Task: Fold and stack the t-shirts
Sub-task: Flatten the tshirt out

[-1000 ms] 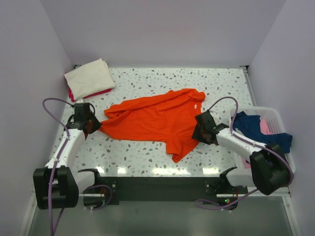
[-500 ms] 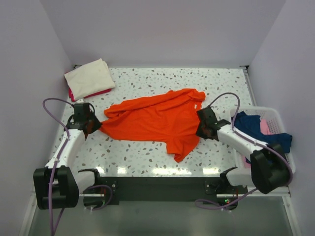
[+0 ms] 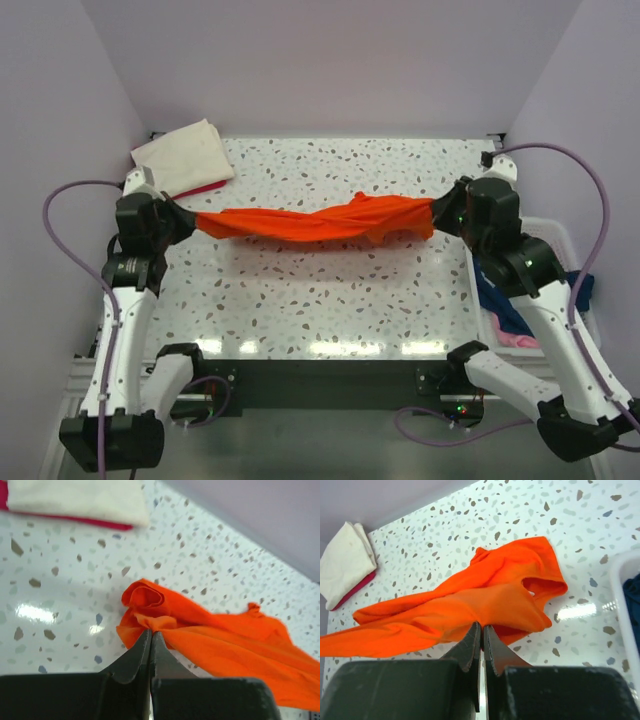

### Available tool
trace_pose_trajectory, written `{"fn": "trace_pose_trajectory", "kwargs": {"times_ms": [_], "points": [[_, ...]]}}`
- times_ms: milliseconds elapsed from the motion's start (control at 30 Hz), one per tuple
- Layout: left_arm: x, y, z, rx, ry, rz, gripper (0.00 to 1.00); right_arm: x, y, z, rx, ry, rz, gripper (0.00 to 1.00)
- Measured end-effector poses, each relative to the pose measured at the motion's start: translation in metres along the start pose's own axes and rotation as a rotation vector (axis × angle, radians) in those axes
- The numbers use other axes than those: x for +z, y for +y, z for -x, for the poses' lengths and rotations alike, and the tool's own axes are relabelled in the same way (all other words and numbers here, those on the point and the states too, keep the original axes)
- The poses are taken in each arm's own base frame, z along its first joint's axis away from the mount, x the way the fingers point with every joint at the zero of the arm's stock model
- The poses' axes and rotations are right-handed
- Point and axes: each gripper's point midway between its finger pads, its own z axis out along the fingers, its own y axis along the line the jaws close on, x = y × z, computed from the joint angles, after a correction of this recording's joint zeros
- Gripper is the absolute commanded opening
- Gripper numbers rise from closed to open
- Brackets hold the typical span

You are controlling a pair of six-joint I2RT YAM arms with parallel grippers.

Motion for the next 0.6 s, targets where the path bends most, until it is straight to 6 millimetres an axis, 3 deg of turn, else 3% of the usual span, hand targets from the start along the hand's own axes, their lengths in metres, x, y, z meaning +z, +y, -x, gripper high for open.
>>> {"fn": "trace_pose_trajectory", "kwargs": {"times_ms": [167,200,367,500,600], "points": [[-0.074,-0.046,0.071,0.006,-0.237,-0.14,0.0,-0.043,0.004,0.04,-0.012,-0.064,0.017,0.0],[-0.098,-0.057,0.088,0.008,-0.296,-0.174,0.0,-0.054,0.007,0.052,-0.01,-0.084,0.031,0.0],[-0.159,-0.082,0.127,0.016,-0.437,-0.254,0.0,-0.116,0.022,0.111,0.016,-0.228,0.125,0.0],[-0.172,-0.092,0.142,0.003,-0.466,-0.276,0.0,-0.147,0.028,0.14,0.021,-0.314,0.175,0.0],[-0.151,-0.094,0.147,-0.009,-0.435,-0.261,0.0,-0.144,0.035,0.15,0.002,-0.338,0.18,0.0]]}}
